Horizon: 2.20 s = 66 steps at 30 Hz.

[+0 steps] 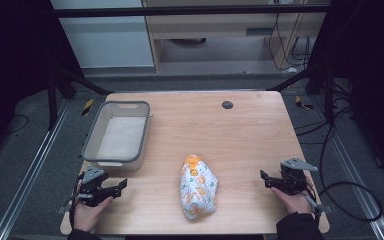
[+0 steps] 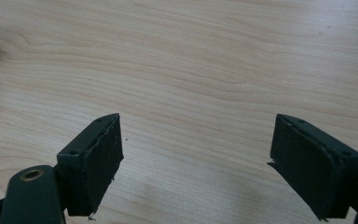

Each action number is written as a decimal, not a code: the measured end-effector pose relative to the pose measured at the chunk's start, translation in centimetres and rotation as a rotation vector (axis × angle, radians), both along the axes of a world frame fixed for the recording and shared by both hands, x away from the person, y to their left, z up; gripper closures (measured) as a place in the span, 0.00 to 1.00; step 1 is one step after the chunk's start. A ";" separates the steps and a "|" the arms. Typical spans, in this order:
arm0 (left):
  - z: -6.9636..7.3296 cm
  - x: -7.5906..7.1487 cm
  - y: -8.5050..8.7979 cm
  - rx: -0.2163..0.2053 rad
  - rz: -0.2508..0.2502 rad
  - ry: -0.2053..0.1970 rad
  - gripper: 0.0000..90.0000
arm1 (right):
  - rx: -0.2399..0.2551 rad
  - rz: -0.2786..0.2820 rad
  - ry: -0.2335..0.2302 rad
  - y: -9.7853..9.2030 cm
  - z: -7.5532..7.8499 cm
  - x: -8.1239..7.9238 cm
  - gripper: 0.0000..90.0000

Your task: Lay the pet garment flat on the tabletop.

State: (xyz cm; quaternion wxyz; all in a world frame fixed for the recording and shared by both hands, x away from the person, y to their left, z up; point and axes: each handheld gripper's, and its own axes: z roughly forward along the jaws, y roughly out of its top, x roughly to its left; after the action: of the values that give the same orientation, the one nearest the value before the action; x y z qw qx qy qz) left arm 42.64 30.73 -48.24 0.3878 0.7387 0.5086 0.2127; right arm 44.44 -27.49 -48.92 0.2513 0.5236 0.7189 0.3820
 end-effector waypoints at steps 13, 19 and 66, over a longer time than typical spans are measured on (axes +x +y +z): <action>1.1 -0.4 -0.7 -0.046 -0.017 -0.017 0.24 | 0.012 0.037 -0.029 1.2 1.0 -0.4 0.19; 2.5 -0.6 -0.6 -0.095 -0.026 -0.039 0.24 | 0.011 0.042 -0.055 1.5 2.1 -0.3 0.19; 6.0 2.0 -9.7 -0.094 -0.210 -0.098 0.28 | 0.059 0.216 -0.114 8.1 7.2 1.7 0.25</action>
State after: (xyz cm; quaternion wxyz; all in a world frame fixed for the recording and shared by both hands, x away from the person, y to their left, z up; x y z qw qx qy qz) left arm 44.59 21.06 -42.19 0.4667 0.7576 0.4183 0.1824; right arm 46.19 -19.42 -41.69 0.2338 0.4278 0.7440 0.4569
